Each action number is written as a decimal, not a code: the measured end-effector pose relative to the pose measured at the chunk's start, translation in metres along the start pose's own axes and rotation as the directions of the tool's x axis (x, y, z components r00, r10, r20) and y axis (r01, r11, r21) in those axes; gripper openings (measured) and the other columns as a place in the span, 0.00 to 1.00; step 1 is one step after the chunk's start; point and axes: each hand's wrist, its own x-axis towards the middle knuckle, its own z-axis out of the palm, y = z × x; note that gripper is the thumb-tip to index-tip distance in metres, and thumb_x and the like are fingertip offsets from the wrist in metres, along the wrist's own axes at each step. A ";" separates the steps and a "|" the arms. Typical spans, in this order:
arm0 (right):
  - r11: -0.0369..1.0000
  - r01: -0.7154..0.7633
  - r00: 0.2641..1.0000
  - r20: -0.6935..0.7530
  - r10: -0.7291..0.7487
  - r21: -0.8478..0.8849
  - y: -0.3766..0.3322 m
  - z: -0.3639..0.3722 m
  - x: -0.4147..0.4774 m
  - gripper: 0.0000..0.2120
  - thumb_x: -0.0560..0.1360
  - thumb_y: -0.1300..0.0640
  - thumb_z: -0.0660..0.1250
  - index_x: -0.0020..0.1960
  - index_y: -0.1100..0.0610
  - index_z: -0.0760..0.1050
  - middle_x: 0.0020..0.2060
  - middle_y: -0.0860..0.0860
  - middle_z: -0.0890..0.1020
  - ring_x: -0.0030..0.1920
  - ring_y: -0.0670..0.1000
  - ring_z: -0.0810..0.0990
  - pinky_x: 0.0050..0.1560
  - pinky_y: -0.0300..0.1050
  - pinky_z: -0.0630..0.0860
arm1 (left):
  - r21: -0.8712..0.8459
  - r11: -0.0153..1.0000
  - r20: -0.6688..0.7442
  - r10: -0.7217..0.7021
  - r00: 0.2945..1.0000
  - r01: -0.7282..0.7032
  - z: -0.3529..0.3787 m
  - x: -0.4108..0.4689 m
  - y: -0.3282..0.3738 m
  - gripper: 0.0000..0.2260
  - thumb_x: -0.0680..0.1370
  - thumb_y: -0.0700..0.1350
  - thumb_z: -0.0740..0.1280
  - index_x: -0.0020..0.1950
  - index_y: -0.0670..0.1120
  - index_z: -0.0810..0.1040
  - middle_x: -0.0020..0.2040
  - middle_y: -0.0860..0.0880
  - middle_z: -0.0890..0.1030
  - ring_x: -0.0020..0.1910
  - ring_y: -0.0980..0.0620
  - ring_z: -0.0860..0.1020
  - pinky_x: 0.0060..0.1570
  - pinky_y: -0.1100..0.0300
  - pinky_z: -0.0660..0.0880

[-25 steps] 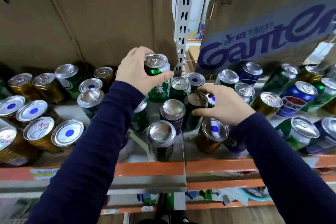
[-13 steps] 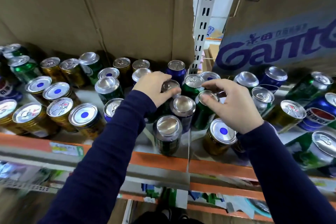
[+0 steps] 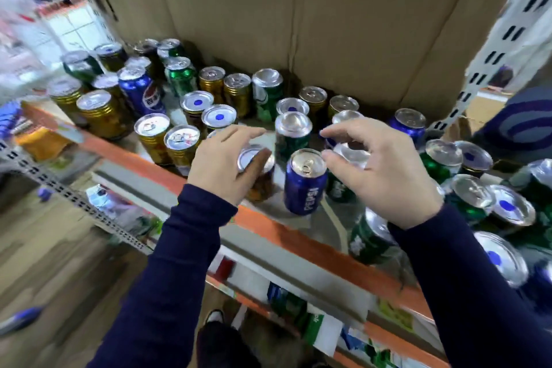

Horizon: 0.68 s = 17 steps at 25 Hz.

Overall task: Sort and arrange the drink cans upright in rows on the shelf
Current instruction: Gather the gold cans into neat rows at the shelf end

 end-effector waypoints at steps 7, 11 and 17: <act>1.000 -0.008 1.000 0.009 0.008 -0.004 -0.054 0.122 0.084 0.11 0.72 0.55 0.69 0.54 0.56 0.80 0.45 0.43 0.78 0.48 0.40 0.74 0.50 0.26 0.67 | 0.016 1.000 -0.021 -0.011 1.000 0.011 -0.072 0.020 -0.132 0.19 0.75 0.55 0.61 0.57 0.44 0.79 0.53 0.48 0.81 0.49 0.49 0.79 0.50 0.58 0.74; 0.991 -0.125 0.992 0.023 0.126 -0.035 -0.085 0.188 0.137 0.11 0.73 0.56 0.69 0.56 0.55 0.79 0.49 0.47 0.80 0.50 0.43 0.76 0.51 0.27 0.68 | 0.030 0.999 0.025 0.027 0.999 -0.028 -0.111 0.042 -0.212 0.20 0.74 0.56 0.61 0.56 0.44 0.79 0.52 0.48 0.81 0.49 0.48 0.79 0.50 0.60 0.73; 0.982 -0.180 0.978 0.098 0.185 -0.053 -0.119 0.258 0.193 0.12 0.72 0.57 0.70 0.56 0.56 0.79 0.52 0.49 0.81 0.52 0.44 0.76 0.56 0.37 0.70 | 0.018 0.999 0.032 0.028 0.999 -0.029 -0.141 0.060 -0.301 0.18 0.73 0.52 0.63 0.55 0.43 0.80 0.51 0.45 0.81 0.51 0.45 0.78 0.53 0.52 0.75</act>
